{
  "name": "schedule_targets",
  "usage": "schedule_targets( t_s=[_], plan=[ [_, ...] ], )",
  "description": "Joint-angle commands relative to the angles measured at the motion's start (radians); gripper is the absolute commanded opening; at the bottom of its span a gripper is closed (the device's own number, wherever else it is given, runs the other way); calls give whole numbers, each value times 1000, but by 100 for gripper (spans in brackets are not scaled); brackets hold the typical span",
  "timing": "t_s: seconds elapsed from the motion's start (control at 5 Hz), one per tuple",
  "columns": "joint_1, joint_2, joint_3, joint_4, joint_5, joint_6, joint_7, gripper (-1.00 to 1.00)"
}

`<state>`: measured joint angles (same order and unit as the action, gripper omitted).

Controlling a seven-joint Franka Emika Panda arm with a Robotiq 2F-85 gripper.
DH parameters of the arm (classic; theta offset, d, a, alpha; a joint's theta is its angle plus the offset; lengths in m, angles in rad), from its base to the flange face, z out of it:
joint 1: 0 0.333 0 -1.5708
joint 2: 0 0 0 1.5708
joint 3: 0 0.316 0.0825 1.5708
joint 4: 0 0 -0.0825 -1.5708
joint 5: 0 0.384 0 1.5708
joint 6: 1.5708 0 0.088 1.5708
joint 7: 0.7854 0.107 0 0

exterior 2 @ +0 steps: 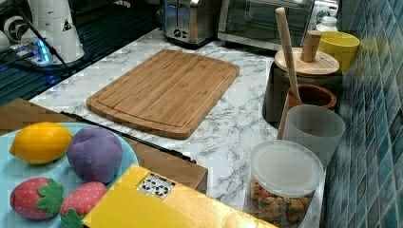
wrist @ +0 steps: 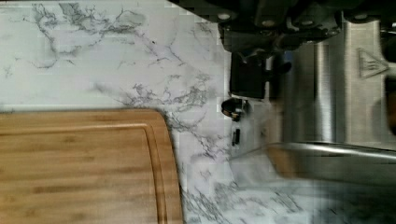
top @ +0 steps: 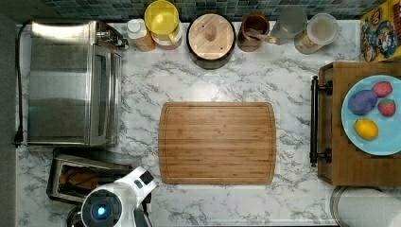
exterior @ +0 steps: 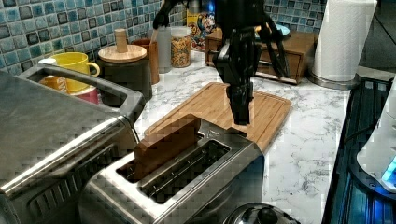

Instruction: Turn on the toaster.

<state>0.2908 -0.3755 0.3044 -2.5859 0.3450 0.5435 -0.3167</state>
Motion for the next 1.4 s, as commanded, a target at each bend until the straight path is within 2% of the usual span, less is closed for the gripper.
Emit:
schedule_targets(
  t_s=[0.2, 0.8, 1.2, 1.4],
  plan=[
    [-9, -2, 8, -44, 8, 85, 0, -100],
    [19, 95, 23, -29, 46, 110, -6, -100],
    [13, 182, 42, -60, 53, 167, 11, -100],
    [52, 244, 8, -66, 41, 180, 23, -100]
  ],
)
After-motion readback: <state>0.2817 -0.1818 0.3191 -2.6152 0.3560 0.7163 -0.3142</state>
